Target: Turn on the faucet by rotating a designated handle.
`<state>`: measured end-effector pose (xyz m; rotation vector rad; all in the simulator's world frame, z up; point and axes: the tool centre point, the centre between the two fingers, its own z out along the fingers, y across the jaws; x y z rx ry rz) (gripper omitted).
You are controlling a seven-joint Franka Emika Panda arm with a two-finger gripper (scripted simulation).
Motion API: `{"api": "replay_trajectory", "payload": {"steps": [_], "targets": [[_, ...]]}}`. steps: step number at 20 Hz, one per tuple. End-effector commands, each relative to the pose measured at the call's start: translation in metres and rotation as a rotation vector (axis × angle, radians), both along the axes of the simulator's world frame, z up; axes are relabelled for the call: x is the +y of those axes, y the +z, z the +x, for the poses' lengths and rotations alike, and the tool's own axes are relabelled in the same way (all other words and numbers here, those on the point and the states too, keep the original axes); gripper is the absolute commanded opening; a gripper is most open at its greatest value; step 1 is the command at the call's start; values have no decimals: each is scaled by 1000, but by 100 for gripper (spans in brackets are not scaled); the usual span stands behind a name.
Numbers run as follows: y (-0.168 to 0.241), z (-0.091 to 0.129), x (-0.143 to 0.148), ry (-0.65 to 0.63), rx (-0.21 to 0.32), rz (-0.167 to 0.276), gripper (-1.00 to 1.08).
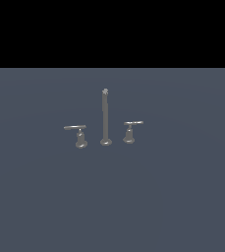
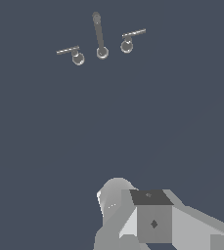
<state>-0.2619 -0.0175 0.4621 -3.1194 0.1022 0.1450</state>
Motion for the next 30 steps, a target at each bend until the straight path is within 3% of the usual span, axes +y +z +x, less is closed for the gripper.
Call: {"api": "replay_trajectory", "payload": {"steps": [1,8,15,30], "targets": [[0,0,0,0,0,0,-100],[-8,7,4,-29,-1,-1,-100],[-34,28,14,-115,-5,-6,-100],[-128,116,36,-438,-20,-21,-100]]}}
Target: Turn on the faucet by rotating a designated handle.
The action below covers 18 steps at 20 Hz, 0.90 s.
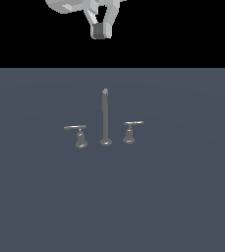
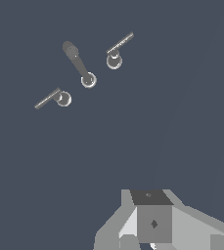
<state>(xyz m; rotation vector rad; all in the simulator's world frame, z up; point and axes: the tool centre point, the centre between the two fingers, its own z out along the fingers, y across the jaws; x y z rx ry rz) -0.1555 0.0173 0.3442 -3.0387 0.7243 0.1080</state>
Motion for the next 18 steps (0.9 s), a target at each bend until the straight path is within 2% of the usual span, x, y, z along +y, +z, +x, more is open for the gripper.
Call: {"api": "replay_trajectory", "payload": {"steps": [1,18], "targets": [[-17,16,1,-58,-4,-2,-100],[-121,120,-16,-418,-21,-23,-100]]}}
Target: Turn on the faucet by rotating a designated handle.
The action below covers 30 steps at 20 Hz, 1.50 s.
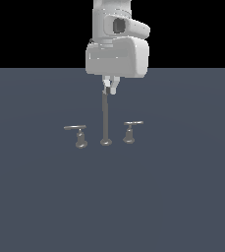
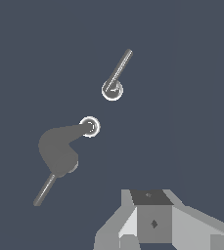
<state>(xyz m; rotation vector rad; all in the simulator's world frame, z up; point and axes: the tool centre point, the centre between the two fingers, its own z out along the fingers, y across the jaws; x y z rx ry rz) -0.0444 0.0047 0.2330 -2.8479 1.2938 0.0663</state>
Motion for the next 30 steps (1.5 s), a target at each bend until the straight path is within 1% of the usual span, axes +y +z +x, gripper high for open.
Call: {"api": "replay_trajectory", "payload": {"steps": [1,12,17,23,30], "targets": [[-15,15,-6,-54,-3,-4,-100],[-83,80,-43,-299,-14,-23,-100],[-110,104,-64,-401,-19,-31,-100],[-132,124,-84,-488,-23,-36,-100],[-143,134,-97,-537,-25,-38,-100]]}}
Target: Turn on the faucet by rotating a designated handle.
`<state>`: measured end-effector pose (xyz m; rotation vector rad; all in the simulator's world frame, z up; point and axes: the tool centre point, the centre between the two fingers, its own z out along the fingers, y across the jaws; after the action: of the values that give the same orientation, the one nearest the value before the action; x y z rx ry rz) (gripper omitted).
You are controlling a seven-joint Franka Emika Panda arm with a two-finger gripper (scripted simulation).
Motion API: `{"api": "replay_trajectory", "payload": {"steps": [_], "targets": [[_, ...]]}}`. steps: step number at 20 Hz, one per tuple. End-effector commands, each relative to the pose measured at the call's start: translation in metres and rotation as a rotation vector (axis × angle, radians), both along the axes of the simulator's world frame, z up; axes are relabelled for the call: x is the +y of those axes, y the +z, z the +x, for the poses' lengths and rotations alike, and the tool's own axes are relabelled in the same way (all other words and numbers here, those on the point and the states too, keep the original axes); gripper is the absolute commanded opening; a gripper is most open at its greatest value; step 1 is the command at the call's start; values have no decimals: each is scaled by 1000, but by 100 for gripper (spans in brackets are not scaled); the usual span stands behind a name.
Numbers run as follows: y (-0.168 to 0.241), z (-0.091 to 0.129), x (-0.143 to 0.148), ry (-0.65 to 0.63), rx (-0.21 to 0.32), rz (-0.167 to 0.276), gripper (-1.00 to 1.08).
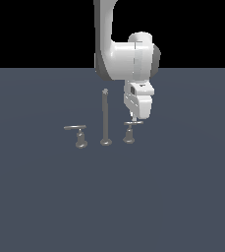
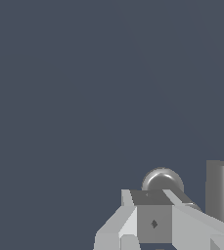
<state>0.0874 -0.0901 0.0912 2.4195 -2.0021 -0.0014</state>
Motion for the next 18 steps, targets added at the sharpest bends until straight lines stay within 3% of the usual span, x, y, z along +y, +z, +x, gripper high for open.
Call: {"api": "replay_trajectory", "payload": {"steps": [1,7,16,18], "targets": [[-2,2,-2,-10,-1,0,-100],[-2,3,-3,-11,-1,0,-100],[-2,-24,-26,-11,-1,0,-100],[-2,-18,-19,-5,-8,2,-100]]}}
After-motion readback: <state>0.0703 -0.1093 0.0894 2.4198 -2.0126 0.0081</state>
